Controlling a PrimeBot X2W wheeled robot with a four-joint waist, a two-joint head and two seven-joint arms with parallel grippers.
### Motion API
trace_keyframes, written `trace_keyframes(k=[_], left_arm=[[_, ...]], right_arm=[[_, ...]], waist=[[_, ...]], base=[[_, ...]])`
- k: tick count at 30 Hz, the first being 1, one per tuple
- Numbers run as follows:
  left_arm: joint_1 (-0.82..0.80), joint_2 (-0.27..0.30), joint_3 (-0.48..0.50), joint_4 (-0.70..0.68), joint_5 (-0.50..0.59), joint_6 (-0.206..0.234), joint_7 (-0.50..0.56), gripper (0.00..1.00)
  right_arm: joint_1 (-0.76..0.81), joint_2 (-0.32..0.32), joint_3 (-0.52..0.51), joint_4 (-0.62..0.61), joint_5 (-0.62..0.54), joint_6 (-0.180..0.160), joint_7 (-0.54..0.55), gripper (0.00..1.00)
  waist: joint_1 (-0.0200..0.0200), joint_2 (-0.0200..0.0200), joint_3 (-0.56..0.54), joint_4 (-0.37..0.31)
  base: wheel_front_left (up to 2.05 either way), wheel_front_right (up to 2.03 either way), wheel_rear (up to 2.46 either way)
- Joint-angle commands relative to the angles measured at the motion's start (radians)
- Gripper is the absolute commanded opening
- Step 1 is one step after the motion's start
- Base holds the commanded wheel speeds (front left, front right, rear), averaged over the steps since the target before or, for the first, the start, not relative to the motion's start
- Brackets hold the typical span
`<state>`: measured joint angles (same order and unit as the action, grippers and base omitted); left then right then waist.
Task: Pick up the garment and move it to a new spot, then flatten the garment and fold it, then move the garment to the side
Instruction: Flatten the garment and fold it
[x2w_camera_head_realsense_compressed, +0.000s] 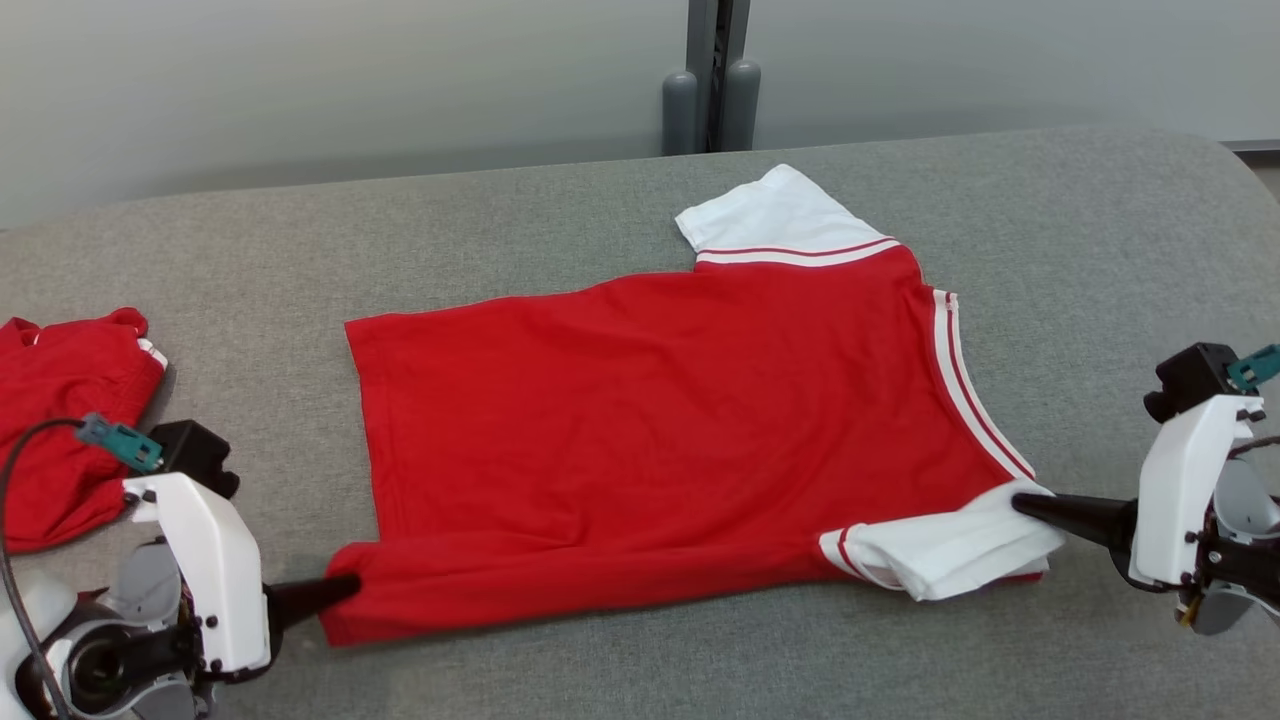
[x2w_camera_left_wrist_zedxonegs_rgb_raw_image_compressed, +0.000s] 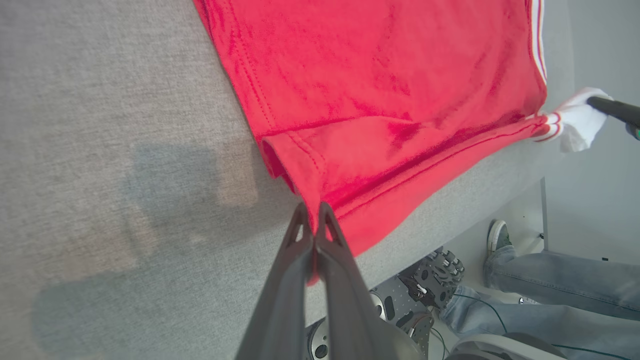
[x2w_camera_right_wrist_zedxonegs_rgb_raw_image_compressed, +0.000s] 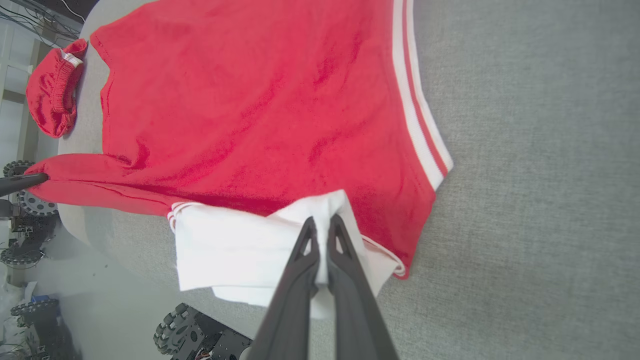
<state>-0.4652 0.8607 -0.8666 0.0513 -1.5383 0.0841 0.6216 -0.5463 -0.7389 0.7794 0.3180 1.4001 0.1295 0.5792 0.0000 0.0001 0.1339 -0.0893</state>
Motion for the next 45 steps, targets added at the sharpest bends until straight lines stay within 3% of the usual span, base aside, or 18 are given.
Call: trace_keyframes(k=[1, 10, 26, 32, 45], left_arm=[[-0.019, -0.007, 0.004, 0.017, -0.007, -0.01, 0.008, 0.0], [-0.106, -0.062, 0.017, 0.143, -0.022, -0.043, 0.054, 0.0], [-0.236, -0.171, 0.002, 0.375, -0.017, -0.09, 0.134, 0.0], [-0.263, -0.205, 0.014, 0.44, -0.016, -0.13, 0.118, 0.0], [-0.295, -0.247, 0.005, 0.528, -0.004, -0.164, 0.127, 0.0]], right_arm=[[-0.013, 0.012, -0.01, 0.014, -0.005, 0.003, 0.01, 0.0], [-0.084, 0.078, -0.075, 0.091, -0.004, 0.002, 0.054, 0.0], [-0.254, 0.208, -0.094, 0.291, -0.071, 0.003, 0.149, 0.0], [-0.296, 0.231, -0.109, 0.337, -0.094, 0.002, 0.121, 0.0], [-0.34, 0.286, -0.086, 0.413, -0.153, 0.003, 0.052, 0.0]], waist=[[0.0, -0.0001, 0.002, -0.002], [0.0, -0.0001, 0.026, -0.011], [0.0, -0.0001, 0.078, -0.013], [0.0, -0.0001, 0.088, -0.013], [0.0, -0.0001, 0.093, -0.017]], base=[[0.0, 0.0, 0.0], [0.0, 0.0, 0.0], [0.0, 0.0, 0.0], [0.0, 0.0, 0.0], [0.0, 0.0, 0.0]])
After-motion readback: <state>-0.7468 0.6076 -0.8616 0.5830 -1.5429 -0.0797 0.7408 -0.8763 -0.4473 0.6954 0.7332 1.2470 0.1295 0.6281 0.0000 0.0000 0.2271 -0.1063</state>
